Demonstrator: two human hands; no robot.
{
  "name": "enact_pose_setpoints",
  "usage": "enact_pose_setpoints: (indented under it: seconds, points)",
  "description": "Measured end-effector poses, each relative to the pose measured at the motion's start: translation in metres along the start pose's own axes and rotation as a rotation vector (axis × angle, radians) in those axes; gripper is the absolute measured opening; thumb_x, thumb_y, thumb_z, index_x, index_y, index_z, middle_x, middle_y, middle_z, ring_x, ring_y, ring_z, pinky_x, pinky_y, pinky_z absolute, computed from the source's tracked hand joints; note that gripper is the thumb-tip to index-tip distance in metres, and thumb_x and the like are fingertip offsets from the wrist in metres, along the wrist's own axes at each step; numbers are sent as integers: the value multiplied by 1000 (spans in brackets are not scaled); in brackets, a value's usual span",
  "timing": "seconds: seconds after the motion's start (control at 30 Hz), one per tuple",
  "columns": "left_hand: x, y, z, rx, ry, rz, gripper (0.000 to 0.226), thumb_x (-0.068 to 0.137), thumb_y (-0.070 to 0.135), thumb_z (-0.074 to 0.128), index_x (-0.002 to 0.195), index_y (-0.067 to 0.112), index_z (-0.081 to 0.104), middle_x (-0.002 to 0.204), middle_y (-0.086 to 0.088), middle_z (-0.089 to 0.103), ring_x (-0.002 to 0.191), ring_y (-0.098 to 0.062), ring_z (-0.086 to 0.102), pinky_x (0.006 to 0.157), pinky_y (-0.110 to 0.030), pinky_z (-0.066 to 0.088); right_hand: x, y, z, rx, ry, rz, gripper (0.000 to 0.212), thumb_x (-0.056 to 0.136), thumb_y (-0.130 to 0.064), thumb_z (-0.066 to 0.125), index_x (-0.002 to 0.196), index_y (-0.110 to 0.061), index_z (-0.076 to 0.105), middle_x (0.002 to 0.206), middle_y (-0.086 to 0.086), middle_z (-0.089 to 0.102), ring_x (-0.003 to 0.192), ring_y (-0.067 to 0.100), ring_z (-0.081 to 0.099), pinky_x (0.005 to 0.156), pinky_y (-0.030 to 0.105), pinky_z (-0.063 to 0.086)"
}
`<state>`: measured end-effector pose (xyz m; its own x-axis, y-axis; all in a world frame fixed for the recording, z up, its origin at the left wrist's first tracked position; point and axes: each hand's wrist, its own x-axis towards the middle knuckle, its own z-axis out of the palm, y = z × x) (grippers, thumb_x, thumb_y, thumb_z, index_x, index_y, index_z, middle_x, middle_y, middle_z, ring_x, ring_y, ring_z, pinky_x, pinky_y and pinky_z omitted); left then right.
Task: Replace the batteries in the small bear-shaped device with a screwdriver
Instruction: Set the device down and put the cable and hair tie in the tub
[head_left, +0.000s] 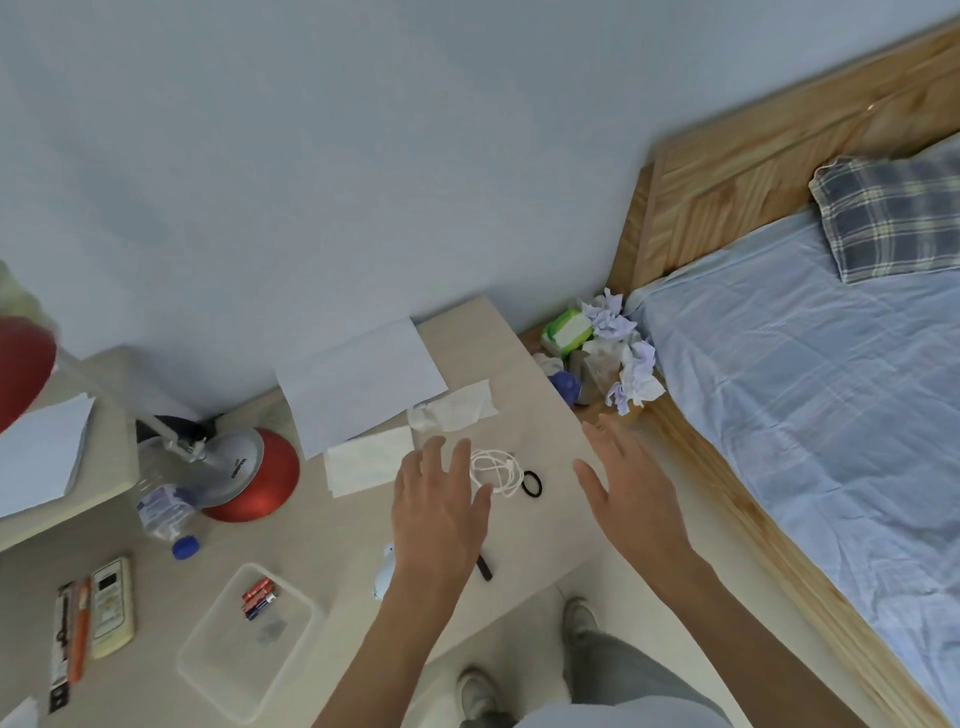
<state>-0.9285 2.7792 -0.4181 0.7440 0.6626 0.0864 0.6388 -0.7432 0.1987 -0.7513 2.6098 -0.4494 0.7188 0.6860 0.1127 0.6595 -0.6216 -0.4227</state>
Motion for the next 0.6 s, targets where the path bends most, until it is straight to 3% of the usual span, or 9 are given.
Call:
enact_pose_setpoints:
  seconds: [0.2, 0.37, 0.53, 0.6]
  points:
    - [42, 9, 40, -90, -166, -90, 61, 100, 36, 70, 156, 26, 49, 161, -3, 47, 141, -31, 49, 92, -43, 62, 34, 26, 33, -8, -92, -85, 40, 103, -30, 68, 141, -17, 66, 146, 7, 63, 127, 28, 64, 89, 40, 62]
    - [76, -8, 105, -148, -315, -110, 63, 104, 28, 65, 162, 31, 42, 166, -2, 41, 148, -29, 40, 101, -46, 58, 56, 48, 90, 0, -251, -155, 39, 92, -18, 79, 129, -16, 70, 124, 4, 68, 108, 27, 69, 78, 36, 62]
    - [84, -22, 158, -179, -395, -153, 57, 109, 27, 59, 162, 39, 43, 166, 1, 38, 148, -26, 40, 106, -42, 55, 66, 62, 146, -53, -500, -212, 36, 100, -30, 65, 136, -24, 61, 128, -2, 59, 120, 22, 57, 82, 31, 54]
    - [78, -24, 170, -201, -374, -192, 54, 108, 25, 59, 158, 42, 48, 162, 3, 42, 145, -23, 44, 102, -42, 57, 67, 63, 160, -48, -519, -226, 27, 102, -36, 62, 128, -27, 62, 120, -5, 59, 115, 20, 57, 80, 29, 50]
